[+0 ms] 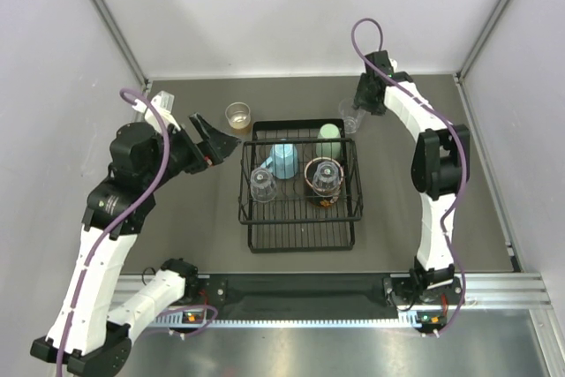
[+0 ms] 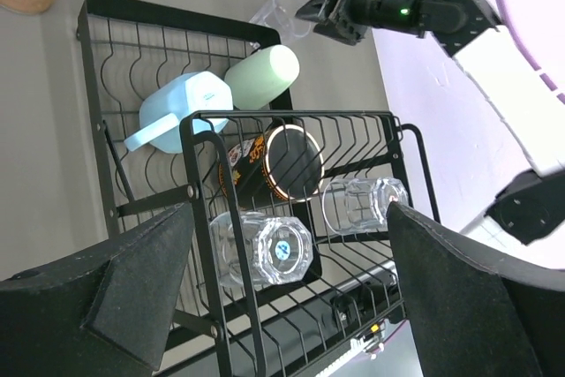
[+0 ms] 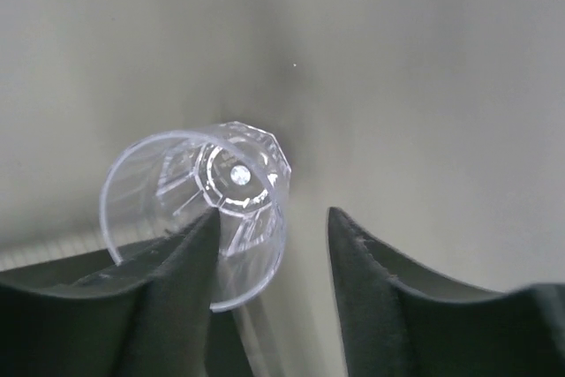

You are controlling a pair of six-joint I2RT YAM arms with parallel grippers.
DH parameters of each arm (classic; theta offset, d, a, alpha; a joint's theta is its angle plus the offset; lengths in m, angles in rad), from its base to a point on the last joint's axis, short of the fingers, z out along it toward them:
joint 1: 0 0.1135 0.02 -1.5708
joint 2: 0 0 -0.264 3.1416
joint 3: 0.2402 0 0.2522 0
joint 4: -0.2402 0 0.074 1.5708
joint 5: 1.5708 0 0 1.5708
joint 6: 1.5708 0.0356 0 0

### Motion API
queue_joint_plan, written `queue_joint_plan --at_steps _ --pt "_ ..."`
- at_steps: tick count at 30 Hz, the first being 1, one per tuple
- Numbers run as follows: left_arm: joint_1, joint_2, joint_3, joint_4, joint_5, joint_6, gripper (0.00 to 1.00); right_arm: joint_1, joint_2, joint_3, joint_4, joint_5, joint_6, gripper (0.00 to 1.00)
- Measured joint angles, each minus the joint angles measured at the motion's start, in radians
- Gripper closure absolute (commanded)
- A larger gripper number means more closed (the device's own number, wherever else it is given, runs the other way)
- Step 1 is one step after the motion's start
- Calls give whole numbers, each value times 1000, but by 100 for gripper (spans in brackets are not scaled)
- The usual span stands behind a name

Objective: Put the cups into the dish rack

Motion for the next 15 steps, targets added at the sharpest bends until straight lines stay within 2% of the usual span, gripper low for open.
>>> queue_joint_plan --at_steps 4,6,11,15 --pt "0 -7 31 -27 -2 10 5 -4 29 -2 6 -25 18 55" --pt "0 -8 40 -33 -1 10 5 -6 39 -2 7 -33 24 61" --pt "0 -25 43 -29 10 9 4 -15 57 -2 10 -63 40 83" --pt "0 -31 55 -21 33 4 4 -32 57 -2 12 -86 50 97"
